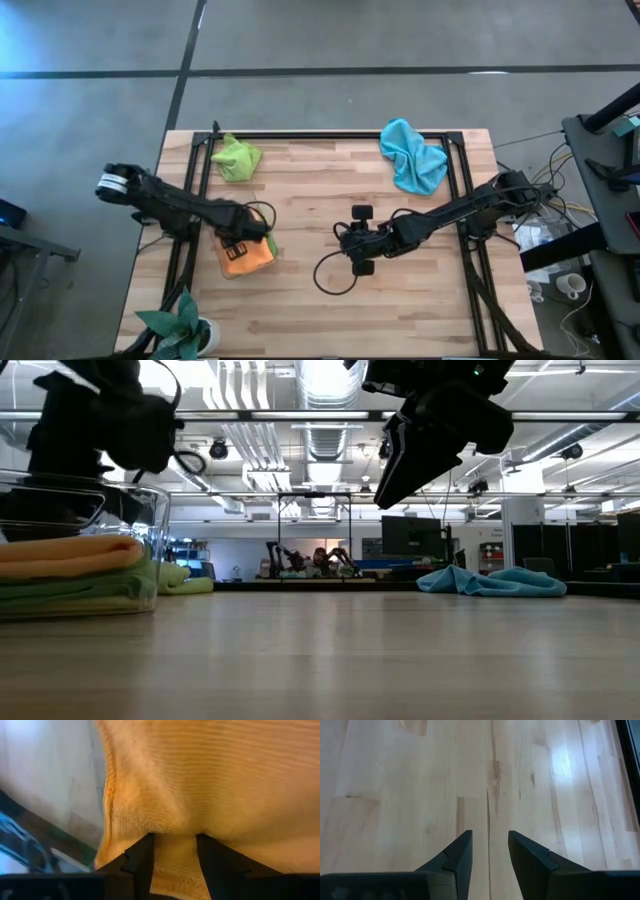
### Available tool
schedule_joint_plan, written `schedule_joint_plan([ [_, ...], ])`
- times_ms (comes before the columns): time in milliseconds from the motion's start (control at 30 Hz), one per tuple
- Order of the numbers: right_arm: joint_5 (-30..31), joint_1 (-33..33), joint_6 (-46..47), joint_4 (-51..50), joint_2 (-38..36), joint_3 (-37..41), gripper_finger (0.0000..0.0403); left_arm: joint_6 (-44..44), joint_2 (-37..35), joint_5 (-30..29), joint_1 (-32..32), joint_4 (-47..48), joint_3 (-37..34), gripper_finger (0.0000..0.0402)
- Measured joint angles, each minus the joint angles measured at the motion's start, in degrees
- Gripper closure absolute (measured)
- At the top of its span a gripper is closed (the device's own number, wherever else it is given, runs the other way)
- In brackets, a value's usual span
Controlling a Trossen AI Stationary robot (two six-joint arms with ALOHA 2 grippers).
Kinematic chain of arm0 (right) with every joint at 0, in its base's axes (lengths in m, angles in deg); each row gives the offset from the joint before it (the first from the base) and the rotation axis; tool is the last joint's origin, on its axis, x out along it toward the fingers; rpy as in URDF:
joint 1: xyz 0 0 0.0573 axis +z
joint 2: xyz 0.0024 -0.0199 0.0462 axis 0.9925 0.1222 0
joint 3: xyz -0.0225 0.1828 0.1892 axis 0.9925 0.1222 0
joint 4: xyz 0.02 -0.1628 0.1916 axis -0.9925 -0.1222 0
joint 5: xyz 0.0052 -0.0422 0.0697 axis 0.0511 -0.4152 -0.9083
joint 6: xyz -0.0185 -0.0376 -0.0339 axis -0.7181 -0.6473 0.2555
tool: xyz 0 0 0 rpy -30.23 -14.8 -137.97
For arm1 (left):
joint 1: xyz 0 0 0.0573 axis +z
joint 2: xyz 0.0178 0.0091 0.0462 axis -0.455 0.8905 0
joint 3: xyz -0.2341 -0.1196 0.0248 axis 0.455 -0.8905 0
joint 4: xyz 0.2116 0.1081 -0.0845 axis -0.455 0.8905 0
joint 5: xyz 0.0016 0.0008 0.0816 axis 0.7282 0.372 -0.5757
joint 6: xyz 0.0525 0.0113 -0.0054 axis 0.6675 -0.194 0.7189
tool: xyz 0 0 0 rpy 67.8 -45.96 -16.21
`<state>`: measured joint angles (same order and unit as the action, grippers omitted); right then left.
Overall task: Fold microfiber towels
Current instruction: Put the folded orange microfiber towel into the transparent bin
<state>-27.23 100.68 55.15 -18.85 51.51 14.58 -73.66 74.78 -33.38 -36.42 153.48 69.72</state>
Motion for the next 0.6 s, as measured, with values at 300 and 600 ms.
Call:
schedule_joint_plan([
  [300, 0.0, 0.0, 0.0, -0.1, 0.0, 0.0, 0.028, 8.0, -1.4, 0.2, -1.0, 1.6, 11.5, 0.0267],
  [600, 0.0, 0.0, 0.0, -1.3, 0.0, 1.0, 0.028, 11.8, -0.3, -0.6, -1.5, -9.7, 9.0, 0.0267],
])
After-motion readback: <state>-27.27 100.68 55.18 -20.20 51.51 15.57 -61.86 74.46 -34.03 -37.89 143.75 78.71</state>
